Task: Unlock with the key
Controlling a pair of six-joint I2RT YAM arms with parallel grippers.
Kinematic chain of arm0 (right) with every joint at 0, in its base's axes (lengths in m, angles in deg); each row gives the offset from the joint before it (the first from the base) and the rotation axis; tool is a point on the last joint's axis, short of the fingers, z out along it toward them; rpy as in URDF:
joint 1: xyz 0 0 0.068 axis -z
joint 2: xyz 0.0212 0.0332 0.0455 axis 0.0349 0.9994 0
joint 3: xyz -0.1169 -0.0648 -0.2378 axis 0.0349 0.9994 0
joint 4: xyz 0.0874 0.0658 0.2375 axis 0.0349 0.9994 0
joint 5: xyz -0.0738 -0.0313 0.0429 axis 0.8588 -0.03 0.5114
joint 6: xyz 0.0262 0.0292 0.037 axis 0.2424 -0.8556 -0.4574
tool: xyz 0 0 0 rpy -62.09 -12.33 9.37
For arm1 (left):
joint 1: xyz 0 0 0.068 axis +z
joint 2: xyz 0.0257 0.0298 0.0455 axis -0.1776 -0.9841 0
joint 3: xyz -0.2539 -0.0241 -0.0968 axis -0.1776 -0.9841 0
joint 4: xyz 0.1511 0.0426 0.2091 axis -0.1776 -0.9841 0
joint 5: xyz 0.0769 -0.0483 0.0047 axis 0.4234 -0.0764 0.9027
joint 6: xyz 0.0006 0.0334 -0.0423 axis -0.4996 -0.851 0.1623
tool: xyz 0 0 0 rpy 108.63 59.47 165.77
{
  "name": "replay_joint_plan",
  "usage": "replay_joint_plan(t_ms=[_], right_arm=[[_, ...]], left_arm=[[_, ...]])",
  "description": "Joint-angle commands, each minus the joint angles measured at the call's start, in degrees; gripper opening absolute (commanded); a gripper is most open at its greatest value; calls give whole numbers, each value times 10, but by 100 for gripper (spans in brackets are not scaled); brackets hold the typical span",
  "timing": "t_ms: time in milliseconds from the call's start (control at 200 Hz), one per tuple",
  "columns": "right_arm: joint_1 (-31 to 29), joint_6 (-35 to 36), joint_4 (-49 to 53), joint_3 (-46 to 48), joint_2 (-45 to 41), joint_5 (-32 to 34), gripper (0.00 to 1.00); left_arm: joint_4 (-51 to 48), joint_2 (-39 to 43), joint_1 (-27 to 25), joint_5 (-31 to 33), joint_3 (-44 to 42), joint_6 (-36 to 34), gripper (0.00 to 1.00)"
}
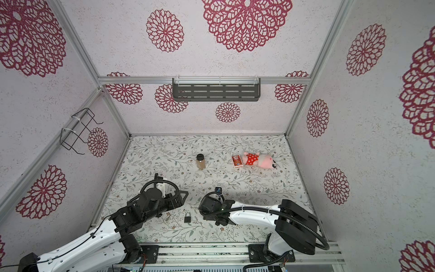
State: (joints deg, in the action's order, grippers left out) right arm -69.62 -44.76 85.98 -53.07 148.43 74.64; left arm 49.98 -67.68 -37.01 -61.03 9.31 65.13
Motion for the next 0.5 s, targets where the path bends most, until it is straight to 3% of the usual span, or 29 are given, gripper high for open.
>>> replay_joint_plan(t_ms=[0, 495], right_arm=[[-7, -35, 11, -9, 4, 23, 70], [-31, -53, 57, -29, 68, 48, 67]], left_arm=[[10, -8, -18, 12, -1, 17, 97], [33, -21, -40, 33, -20, 52, 97]])
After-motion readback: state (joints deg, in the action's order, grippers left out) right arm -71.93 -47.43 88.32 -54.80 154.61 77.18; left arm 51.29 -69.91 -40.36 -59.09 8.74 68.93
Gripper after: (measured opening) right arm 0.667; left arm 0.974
